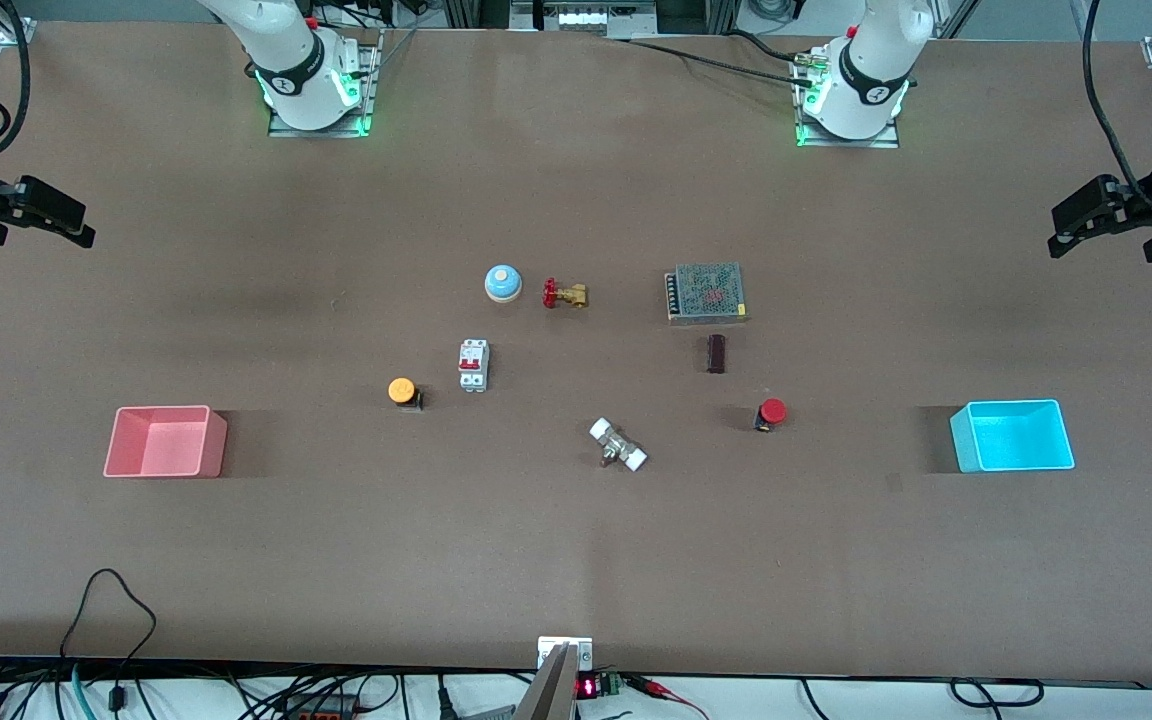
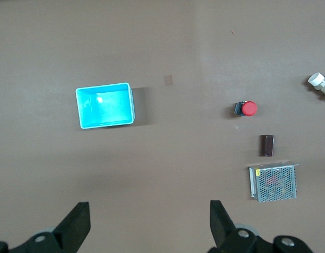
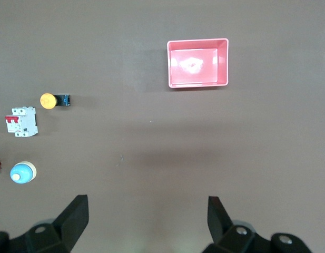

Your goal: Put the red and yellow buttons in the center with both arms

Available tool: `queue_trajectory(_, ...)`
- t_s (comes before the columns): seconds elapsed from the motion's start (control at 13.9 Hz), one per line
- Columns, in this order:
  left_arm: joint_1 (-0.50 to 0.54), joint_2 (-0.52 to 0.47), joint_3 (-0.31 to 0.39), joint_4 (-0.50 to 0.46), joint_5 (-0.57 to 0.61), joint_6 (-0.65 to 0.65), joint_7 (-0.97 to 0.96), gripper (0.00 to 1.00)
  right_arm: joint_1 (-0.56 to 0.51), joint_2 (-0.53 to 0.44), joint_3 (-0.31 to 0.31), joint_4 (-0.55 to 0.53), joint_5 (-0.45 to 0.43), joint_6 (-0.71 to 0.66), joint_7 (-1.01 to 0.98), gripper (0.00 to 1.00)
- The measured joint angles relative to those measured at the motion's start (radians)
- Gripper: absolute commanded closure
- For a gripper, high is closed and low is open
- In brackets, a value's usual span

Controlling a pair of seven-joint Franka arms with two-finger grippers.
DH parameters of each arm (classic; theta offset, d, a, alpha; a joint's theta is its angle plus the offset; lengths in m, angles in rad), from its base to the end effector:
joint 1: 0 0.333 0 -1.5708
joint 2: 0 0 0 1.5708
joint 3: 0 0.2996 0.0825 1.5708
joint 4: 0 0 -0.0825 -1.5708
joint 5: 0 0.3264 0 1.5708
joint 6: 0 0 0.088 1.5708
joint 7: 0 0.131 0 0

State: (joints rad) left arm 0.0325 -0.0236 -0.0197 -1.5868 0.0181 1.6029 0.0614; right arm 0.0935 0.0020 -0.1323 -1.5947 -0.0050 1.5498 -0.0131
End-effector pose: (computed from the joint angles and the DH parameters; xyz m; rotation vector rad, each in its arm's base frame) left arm 0.4942 0.0085 0.5921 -3.1200 0.0762 -0.0608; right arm 0.4929 -0.0197 0.5715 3.1364 -0.0403 -0.0737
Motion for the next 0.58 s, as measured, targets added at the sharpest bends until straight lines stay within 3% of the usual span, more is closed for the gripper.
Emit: queue_trajectory(0.58,0.001,-0.023,0.006,-0.019,-0.019,-0.012,-0.001,0.0,0.0,-0.003,0.001,0.0,0.0,-0.01,0.0,0.0)
